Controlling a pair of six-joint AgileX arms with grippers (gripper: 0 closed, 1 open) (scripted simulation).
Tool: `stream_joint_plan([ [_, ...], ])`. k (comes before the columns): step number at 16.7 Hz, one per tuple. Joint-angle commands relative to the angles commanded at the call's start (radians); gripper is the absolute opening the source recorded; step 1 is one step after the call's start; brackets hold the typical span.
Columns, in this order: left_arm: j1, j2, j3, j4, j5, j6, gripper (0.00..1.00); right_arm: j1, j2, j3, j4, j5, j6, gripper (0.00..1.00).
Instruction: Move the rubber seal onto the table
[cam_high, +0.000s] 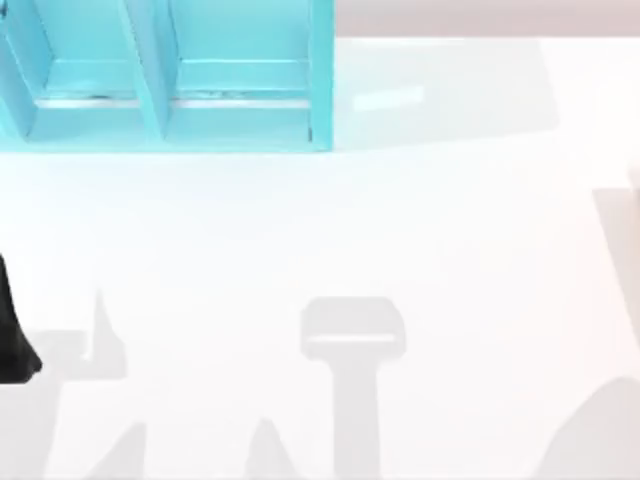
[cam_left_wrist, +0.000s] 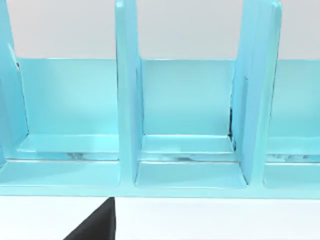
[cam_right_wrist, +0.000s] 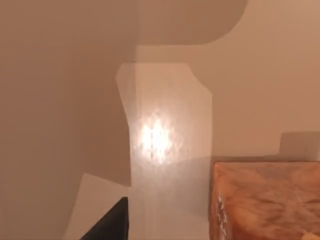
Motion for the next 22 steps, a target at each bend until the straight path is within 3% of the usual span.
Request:
stream_joint_plan([
  [10, 0.000, 0.000, 0.000, 0.000, 0.000, 0.000, 1.00, 0.000, 0.000, 0.000, 0.000, 0.000, 0.000, 0.02],
  [22, 0.000, 0.000, 0.000, 0.000, 0.000, 0.000, 1.00, 0.013, -0.024, 0.021, -0.027, -0.007, 0.018, 0.00],
])
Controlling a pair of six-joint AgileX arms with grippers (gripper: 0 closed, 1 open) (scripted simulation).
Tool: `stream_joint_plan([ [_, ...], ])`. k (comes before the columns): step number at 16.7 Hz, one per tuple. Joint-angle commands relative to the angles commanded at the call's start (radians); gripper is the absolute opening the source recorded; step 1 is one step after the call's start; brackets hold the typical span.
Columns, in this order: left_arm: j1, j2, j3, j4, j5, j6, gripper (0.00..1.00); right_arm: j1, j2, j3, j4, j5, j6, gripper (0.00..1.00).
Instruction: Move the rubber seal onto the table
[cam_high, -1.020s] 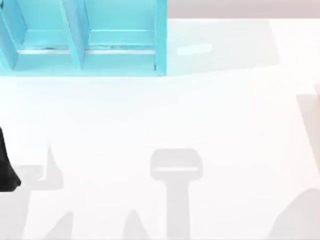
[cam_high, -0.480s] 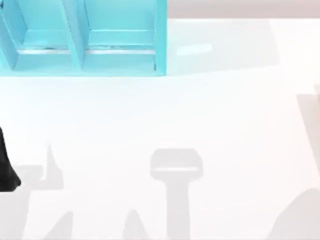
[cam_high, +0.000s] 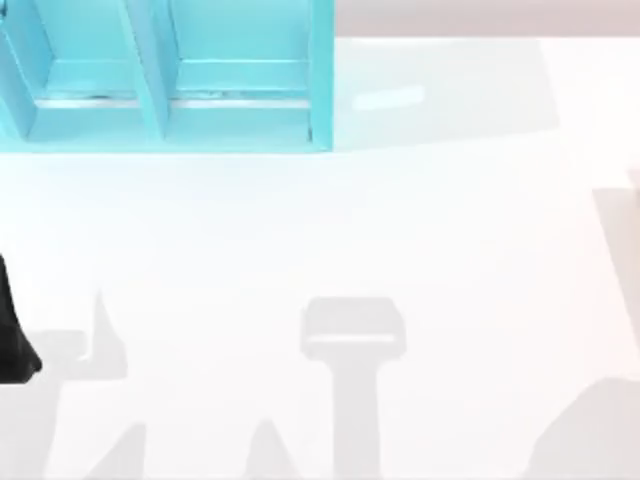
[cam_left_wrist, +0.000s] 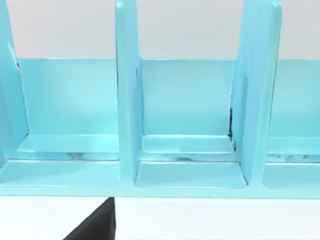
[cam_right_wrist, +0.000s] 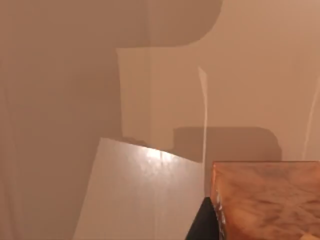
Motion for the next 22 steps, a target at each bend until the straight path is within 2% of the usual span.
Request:
stream_joint_plan([
  [3, 0.000, 0.000, 0.000, 0.000, 0.000, 0.000, 1.00, 0.056, -0.067, 0.068, -0.087, -0.041, 0.070, 0.00],
  [7, 0.000, 0.000, 0.000, 0.000, 0.000, 0.000, 1.00, 0.227, -0.178, 0.196, -0.274, -0.079, 0.229, 0.00],
  [13, 0.000, 0.000, 0.000, 0.000, 0.000, 0.000, 1.00, 0.461, -0.237, 0.303, -0.525, -0.007, 0.467, 0.00],
  [22, 0.000, 0.000, 0.000, 0.000, 0.000, 0.000, 1.00, 0.502, -0.221, 0.313, -0.550, 0.005, 0.500, 0.00],
])
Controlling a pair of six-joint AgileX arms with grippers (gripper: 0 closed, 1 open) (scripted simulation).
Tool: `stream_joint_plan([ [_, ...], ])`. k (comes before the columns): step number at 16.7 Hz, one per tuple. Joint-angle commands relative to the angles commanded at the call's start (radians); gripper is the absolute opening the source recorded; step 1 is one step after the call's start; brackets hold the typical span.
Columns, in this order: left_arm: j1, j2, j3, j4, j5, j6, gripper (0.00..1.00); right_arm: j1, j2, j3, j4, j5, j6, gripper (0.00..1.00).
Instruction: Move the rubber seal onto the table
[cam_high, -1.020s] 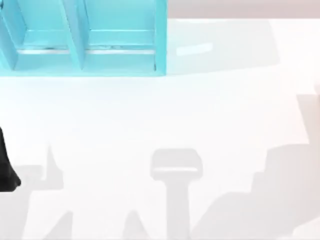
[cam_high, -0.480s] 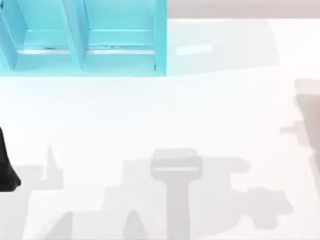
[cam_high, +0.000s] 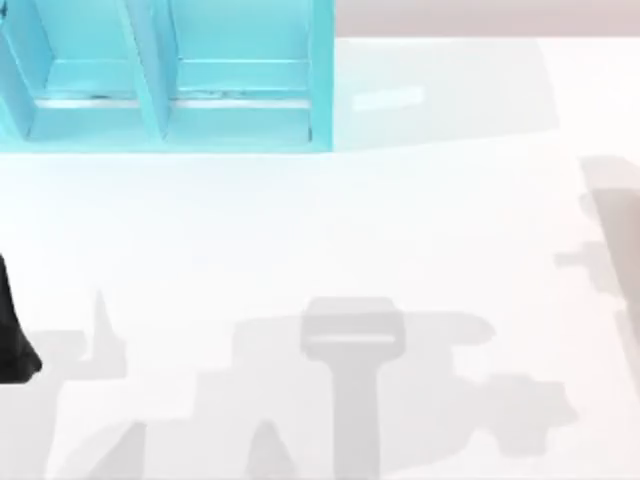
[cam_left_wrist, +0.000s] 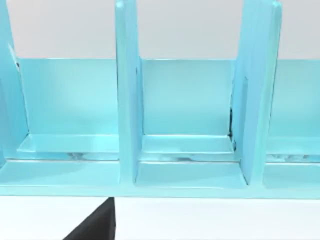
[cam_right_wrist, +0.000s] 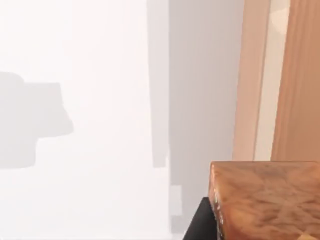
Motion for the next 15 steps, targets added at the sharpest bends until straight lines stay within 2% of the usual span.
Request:
stream_joint_plan([
  [10, 0.000, 0.000, 0.000, 0.000, 0.000, 0.000, 1.00, 0.267, 0.482, 0.210, 0.258, 0.007, 0.274, 0.00],
  [15, 0.000, 0.000, 0.000, 0.000, 0.000, 0.000, 1.00, 0.299, 0.524, 0.231, 0.294, 0.008, 0.307, 0.00],
])
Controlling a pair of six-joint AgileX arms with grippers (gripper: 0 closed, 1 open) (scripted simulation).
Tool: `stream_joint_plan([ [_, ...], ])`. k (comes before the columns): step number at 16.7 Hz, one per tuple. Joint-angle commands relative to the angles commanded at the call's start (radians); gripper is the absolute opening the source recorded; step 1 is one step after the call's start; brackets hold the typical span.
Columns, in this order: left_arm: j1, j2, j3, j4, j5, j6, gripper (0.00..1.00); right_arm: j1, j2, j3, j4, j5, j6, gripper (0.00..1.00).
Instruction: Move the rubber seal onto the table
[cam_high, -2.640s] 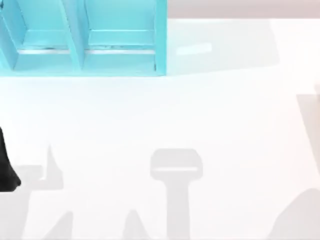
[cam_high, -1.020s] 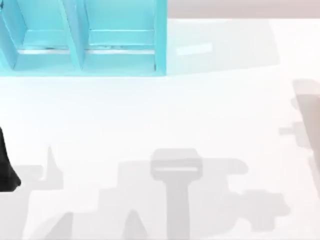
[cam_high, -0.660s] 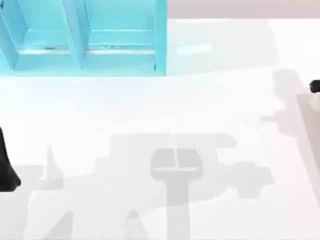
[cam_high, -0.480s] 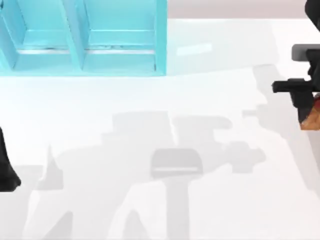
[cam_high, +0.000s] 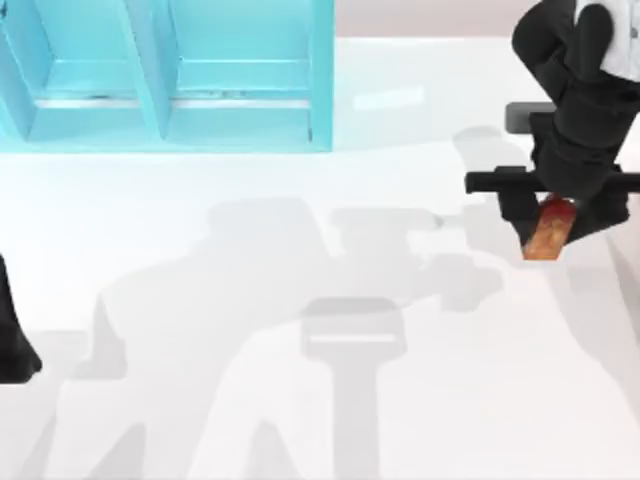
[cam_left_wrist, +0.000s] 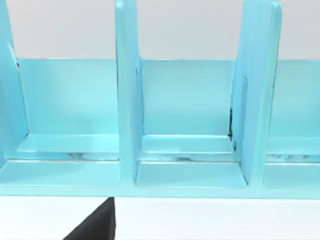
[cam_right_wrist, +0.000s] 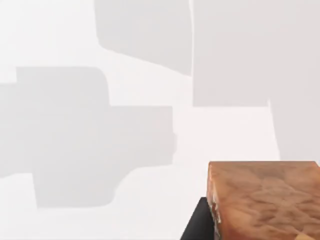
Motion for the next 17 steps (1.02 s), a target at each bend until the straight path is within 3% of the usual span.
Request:
stream_joint_plan([
  [12, 0.000, 0.000, 0.000, 0.000, 0.000, 0.000, 1.00, 0.002, 0.054, -0.102, 0.157, 0.000, 0.003, 0.00],
  [17, 0.000, 0.000, 0.000, 0.000, 0.000, 0.000, 1.00, 0.002, 0.054, -0.102, 0.157, 0.000, 0.003, 0.38],
])
